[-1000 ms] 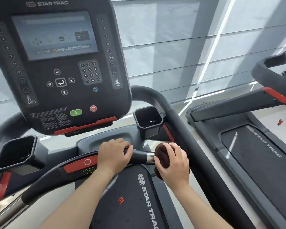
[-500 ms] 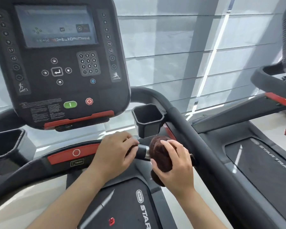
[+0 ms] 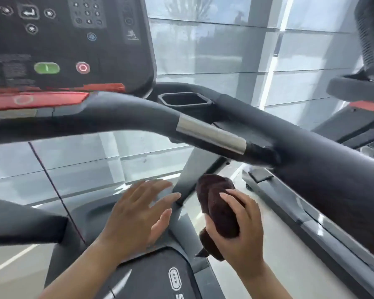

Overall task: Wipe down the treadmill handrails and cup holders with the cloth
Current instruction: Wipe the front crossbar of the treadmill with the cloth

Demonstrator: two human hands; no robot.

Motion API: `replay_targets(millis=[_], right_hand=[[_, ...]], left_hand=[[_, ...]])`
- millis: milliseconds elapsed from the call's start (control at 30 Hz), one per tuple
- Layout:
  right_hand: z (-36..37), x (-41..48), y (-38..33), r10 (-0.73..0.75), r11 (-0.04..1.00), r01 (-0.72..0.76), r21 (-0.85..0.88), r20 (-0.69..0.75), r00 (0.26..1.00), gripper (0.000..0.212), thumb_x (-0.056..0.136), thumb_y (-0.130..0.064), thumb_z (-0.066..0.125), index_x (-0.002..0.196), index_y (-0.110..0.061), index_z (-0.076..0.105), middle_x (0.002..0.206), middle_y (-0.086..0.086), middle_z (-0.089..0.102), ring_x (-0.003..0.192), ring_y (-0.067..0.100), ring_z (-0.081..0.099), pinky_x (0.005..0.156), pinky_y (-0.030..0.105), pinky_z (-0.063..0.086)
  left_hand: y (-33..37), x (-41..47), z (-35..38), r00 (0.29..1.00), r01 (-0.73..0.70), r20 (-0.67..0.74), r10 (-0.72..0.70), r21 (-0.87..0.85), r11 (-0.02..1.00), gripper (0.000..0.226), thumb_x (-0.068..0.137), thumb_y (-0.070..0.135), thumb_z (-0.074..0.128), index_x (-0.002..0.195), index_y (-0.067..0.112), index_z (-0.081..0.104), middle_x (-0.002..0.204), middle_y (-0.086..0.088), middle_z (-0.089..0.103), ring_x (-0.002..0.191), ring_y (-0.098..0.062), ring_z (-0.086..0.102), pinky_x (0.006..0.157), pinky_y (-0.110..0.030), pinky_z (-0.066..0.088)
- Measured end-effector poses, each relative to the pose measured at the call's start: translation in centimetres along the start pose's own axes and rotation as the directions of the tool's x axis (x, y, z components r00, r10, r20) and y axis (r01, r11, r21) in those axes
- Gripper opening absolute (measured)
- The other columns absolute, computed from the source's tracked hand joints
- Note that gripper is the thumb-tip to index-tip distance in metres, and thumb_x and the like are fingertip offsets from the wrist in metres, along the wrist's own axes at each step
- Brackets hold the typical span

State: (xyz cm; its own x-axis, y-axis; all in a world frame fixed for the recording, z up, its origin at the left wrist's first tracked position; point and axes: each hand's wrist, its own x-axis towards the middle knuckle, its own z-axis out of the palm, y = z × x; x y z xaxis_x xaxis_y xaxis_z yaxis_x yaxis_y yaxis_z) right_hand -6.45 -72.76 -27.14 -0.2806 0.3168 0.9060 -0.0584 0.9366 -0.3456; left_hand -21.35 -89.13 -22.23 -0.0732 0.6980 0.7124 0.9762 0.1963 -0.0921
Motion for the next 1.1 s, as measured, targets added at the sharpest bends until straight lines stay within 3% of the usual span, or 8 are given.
replay_targets(millis=[200, 433, 533, 667, 833, 933, 1100], right_hand=[[5.0, -3.0, 4.9, 0.022, 0.995, -0.018, 0.097, -0.037, 0.999, 0.044, 0.079, -0.029, 0.072, 0.118, -0.016, 0.056, 0.116, 0.005, 0.059, 0.109, 0.022, 0.056, 0.097, 0.032, 0.046], [8.0, 0.3, 5.8, 0.185, 0.965, -0.154, 0.213, -0.132, 0.974, 0.041, 0.079, -0.030, 0.068, 0.114, -0.012, 0.058, 0.111, -0.004, 0.057, 0.106, 0.010, 0.055, 0.095, 0.024, 0.047], [9.0, 2.0, 5.7, 0.115, 0.978, -0.080, 0.194, -0.178, 0.977, 0.040, 0.080, -0.027, 0.068, 0.114, -0.011, 0.057, 0.112, -0.005, 0.055, 0.107, 0.014, 0.055, 0.095, 0.032, 0.048], [10.7, 4.4, 5.7, -0.006, 0.987, 0.045, 0.151, -0.248, 0.969, 0.039, 0.081, -0.024, 0.070, 0.114, -0.007, 0.056, 0.112, 0.007, 0.057, 0.106, 0.021, 0.055, 0.094, 0.044, 0.048], [14.2, 8.8, 5.1, -0.036, 0.996, 0.061, 0.061, -0.351, 0.936, 0.040, 0.080, -0.026, 0.071, 0.111, -0.003, 0.061, 0.111, 0.014, 0.060, 0.108, 0.027, 0.055, 0.100, 0.041, 0.043], [15.4, 8.4, 5.5, -0.059, 0.998, 0.052, -0.030, -0.315, 0.947, 0.040, 0.079, -0.026, 0.071, 0.112, -0.007, 0.062, 0.111, 0.014, 0.060, 0.107, 0.027, 0.053, 0.101, 0.032, 0.038], [14.6, 6.6, 6.6, 0.057, 0.998, -0.048, 0.041, -0.240, 0.969, 0.040, 0.078, -0.020, 0.073, 0.114, -0.007, 0.062, 0.112, 0.012, 0.060, 0.105, 0.027, 0.056, 0.098, 0.036, 0.044]], left_hand=[[-1.6, -1.1, 6.0, 0.999, -0.019, 0.045, 0.015, 0.081, 0.996, 0.031, 0.086, 0.031, 0.049, 0.109, 0.020, 0.067, 0.115, -0.005, 0.064, 0.105, -0.022, 0.056, 0.095, -0.037, 0.044], [-3.7, 2.6, 5.9, 0.988, 0.076, 0.121, -0.096, 0.161, 0.984, 0.038, 0.086, 0.038, 0.043, 0.113, 0.020, 0.063, 0.120, -0.005, 0.061, 0.107, -0.026, 0.059, 0.092, -0.038, 0.046], [-4.7, 3.3, 5.6, 0.988, 0.080, 0.113, -0.101, 0.181, 0.980, 0.039, 0.087, 0.039, 0.043, 0.114, 0.020, 0.062, 0.121, -0.006, 0.061, 0.108, -0.028, 0.058, 0.091, -0.040, 0.046], [-5.4, 3.5, 5.2, 0.989, 0.087, 0.100, -0.108, 0.196, 0.977, 0.040, 0.087, 0.039, 0.042, 0.115, 0.020, 0.062, 0.122, -0.007, 0.060, 0.110, -0.027, 0.057, 0.092, -0.038, 0.044], [-6.7, 4.5, 3.8, 0.989, 0.120, 0.063, -0.138, 0.228, 0.966, 0.040, 0.086, 0.039, 0.041, 0.113, 0.020, 0.062, 0.120, -0.008, 0.062, 0.108, -0.028, 0.058, 0.090, -0.038, 0.047], [-7.3, 4.0, 3.2, 0.984, 0.149, 0.065, -0.169, 0.241, 0.959, 0.040, 0.086, 0.040, 0.040, 0.113, 0.020, 0.062, 0.120, -0.008, 0.061, 0.107, -0.028, 0.059, 0.089, -0.038, 0.047], [-7.1, 2.4, 3.1, 0.976, 0.159, 0.109, -0.189, 0.241, 0.958, 0.041, 0.086, 0.040, 0.040, 0.114, 0.019, 0.062, 0.120, -0.007, 0.060, 0.107, -0.028, 0.059, 0.086, -0.038, 0.047]])
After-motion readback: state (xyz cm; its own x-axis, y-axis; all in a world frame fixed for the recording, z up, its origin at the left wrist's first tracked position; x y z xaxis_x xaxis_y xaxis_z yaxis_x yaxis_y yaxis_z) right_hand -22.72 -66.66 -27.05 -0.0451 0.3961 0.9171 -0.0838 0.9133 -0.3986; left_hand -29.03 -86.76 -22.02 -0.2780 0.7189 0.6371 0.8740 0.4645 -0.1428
